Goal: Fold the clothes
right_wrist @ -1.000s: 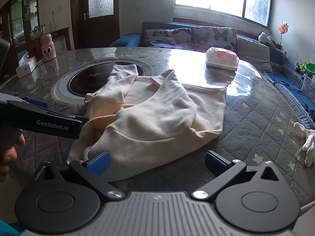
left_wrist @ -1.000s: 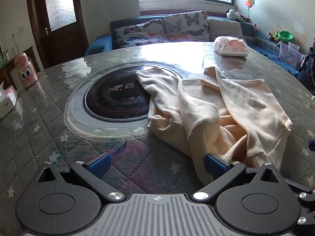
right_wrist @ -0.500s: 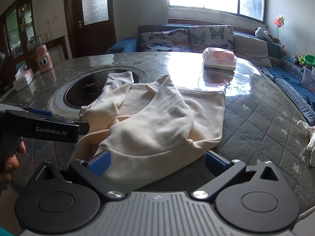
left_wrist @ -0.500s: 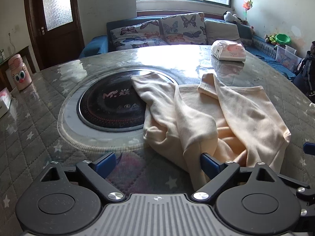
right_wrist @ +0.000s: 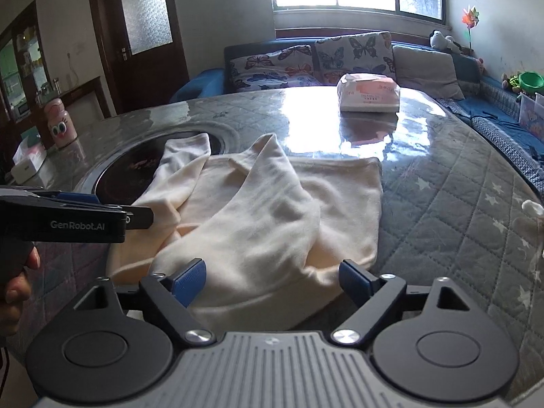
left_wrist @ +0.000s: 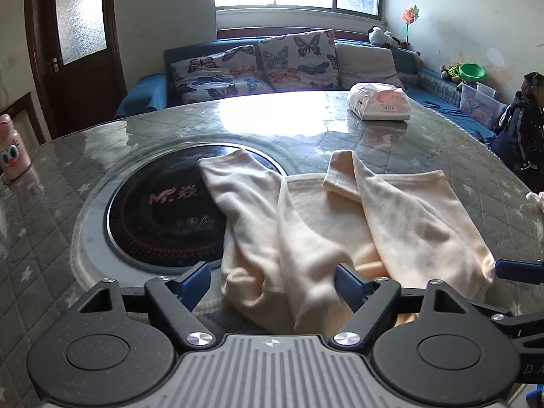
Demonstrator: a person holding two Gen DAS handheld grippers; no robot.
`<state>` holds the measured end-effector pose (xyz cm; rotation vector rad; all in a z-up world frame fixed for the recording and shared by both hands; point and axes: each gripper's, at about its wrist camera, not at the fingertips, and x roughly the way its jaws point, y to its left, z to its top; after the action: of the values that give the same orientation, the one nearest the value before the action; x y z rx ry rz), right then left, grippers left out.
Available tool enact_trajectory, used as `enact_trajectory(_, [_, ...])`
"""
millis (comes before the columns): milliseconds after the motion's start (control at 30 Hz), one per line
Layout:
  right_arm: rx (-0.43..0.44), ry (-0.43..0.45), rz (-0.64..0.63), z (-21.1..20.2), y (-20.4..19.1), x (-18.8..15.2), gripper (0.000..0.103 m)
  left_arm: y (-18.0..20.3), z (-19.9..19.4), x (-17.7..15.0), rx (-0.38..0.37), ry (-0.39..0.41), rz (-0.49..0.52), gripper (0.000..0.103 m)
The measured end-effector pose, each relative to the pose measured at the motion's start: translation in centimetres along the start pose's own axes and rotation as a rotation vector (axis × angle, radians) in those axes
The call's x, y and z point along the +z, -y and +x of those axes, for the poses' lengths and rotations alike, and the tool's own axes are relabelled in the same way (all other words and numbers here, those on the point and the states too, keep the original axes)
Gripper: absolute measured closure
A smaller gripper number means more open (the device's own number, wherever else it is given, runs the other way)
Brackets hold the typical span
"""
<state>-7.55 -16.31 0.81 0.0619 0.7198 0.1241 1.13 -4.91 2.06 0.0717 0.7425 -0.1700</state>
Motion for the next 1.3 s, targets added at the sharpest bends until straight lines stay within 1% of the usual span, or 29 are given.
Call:
enact_trajectory(100, [-0.008,0.012,0.002,1.0,0.7,1.1,0.023,-0.1,0.9,0.9,-0.018,0.003,-0.010,0.023])
enact_trajectory(267, [-0.010,0.013,-0.003,3.3,1.9,3.2,0.030,-0.4,2.7,2.3,-0.061,-0.015,-0.023,0.023])
enact_trajectory(367, [0.009,0.009,0.005,4.7,2.5,4.3,0.031,-0.3,3.9,2.9,-0.073,-0.026,-0.014,0.023])
enact_trajectory(433, [0.011,0.003,0.003,5.7,2.7,4.9,0.033,-0.2,4.7,3.2,-0.070,-0.038,-0.005,0.026])
enact_trajectory(467, [0.013,-0.003,-0.003,6.5,2.7,5.3,0.036,-0.2,5.2,3.3,-0.072,-0.046,-0.004,0.029])
enact_trajectory(533, [0.028,-0.021,-0.004,7.8,2.9,5.7,0.039,-0.4,6.2,3.5,-0.078,-0.075,-0.017,0.039])
enact_trajectory(567, [0.037,-0.031,-0.001,8.3,3.0,5.9,0.042,-0.6,6.7,3.5,-0.081,-0.089,-0.028,0.046])
enact_trajectory(600, [0.042,-0.036,0.002,8.7,3.0,5.9,0.043,-0.9,7.1,3.4,-0.081,-0.097,-0.037,0.050])
enact_trajectory(667, [0.051,-0.043,-0.004,9.4,2.7,6.1,0.045,-1.1,7.4,3.3,-0.085,-0.094,-0.039,0.054])
enact_trajectory(700, [0.056,-0.046,-0.011,9.7,2.5,6.1,0.048,-1.2,7.3,3.3,-0.088,-0.086,-0.035,0.060])
enact_trajectory(733, [0.063,-0.051,-0.020,10.0,2.3,6.1,0.049,-1.2,7.2,3.3,-0.092,-0.077,-0.027,0.064])
enact_trajectory(767, [0.065,-0.052,-0.026,10.2,2.1,6.1,0.051,-1.3,7.1,3.2,-0.096,-0.067,-0.020,0.072])
enact_trajectory(800, [0.064,-0.048,-0.035,10.3,1.9,6.1,0.056,-1.3,7.0,3.2,-0.100,-0.057,-0.013,0.082])
enact_trajectory(833, [0.064,-0.044,-0.048,10.3,1.7,6.1,0.060,-1.4,6.8,3.2,-0.105,-0.049,-0.010,0.086])
enact_trajectory(867, [0.071,-0.040,-0.052,10.2,1.6,6.1,0.070,-1.6,6.6,3.1,-0.111,-0.041,-0.014,0.091])
enact_trajectory(900, [0.074,-0.036,-0.053,10.0,1.5,6.0,0.078,-1.8,6.4,3.1,-0.115,-0.034,-0.020,0.093])
enact_trajectory(933, [0.072,-0.032,-0.056,9.8,1.5,6.0,0.081,-2.0,6.1,3.1,-0.116,-0.029,-0.027,0.094])
enact_trajectory(967, [0.069,-0.028,-0.059,9.7,1.4,5.9,0.089,-2.2,5.8,3.1,-0.116,-0.023,-0.034,0.095])
enact_trajectory(1000, [0.069,-0.017,-0.053,9.3,1.5,5.9,0.093,-2.5,5.4,3.0,-0.115,-0.014,-0.042,0.095])
enact_trajectory(1200, [0.030,0.062,-0.022,5.6,2.6,5.6,0.099,-4.3,2.1,2.7,-0.108,0.054,-0.081,0.095])
enact_trajectory(1300, [0.021,0.072,-0.021,4.2,3.0,5.2,0.099,-5.2,0.4,2.3,-0.100,0.080,-0.104,0.095])
